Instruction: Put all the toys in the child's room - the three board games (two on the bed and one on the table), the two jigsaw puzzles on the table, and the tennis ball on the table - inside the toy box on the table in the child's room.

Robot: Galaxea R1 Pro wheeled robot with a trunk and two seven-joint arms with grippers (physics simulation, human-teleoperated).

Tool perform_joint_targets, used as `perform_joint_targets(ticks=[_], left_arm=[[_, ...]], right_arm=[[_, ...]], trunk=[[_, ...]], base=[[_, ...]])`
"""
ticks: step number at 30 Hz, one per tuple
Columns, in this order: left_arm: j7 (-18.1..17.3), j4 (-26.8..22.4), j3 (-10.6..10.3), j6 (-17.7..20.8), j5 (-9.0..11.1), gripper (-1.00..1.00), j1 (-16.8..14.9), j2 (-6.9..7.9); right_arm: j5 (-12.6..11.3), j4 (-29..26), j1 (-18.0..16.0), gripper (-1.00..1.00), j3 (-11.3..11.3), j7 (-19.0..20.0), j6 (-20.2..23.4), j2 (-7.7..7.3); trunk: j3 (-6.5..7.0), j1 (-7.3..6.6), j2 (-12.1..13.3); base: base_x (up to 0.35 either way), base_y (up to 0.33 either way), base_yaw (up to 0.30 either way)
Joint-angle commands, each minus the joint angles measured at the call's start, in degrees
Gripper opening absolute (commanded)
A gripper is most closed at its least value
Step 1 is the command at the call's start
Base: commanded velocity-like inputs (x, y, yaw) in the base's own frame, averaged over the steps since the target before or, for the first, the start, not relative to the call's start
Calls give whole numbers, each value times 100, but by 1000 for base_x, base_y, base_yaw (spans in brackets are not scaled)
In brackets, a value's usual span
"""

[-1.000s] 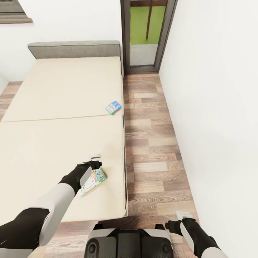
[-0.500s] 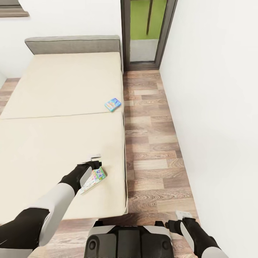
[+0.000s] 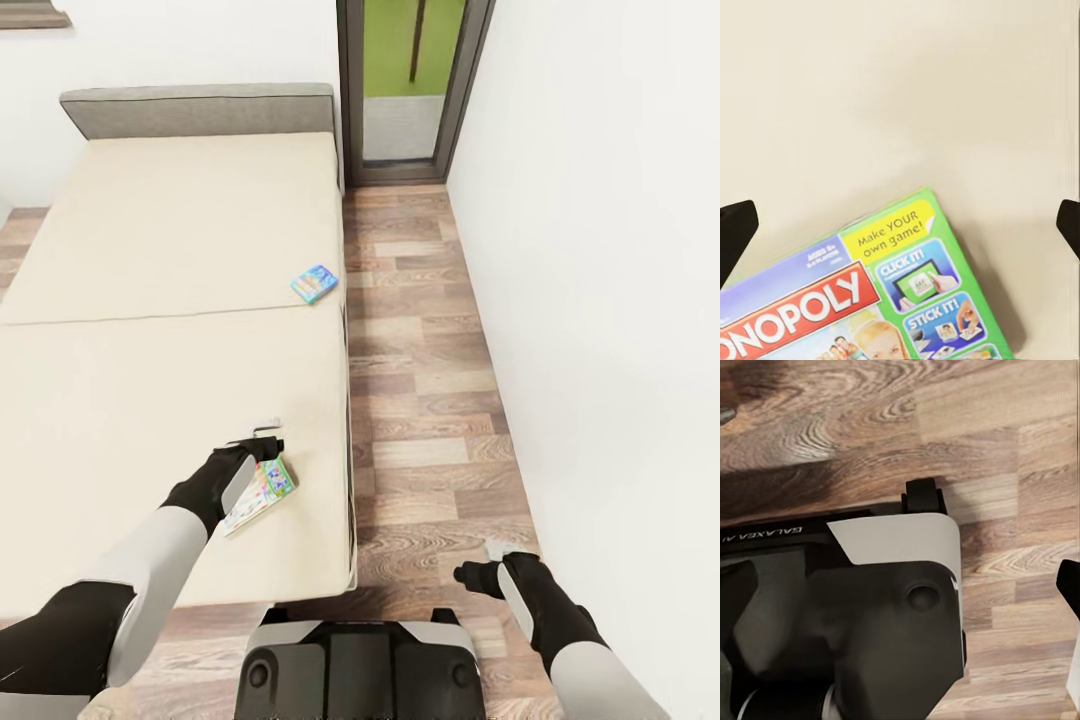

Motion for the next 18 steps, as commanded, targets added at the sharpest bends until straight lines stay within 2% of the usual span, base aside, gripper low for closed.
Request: perform_joint_targets(ticks=[1,7,18], left_arm=[[49,-52,-46,67,58,100,-1,3],[44,-222,-48,290,60,100,-1,1],[65,-428,-47,379,58,100,-1,1]], right_arm=[[-21,-34,-11,100,-14,7,49,-9],[-20,-220,-84,100,-33,5,121,-47],[-23,-338,-112,100,-48,5,151,-59]], trunk=[[-16,3,-9],[-73,3,-9],[-177,3,-9]], base=[[0,0,0],[0,0,0],[0,0,0]])
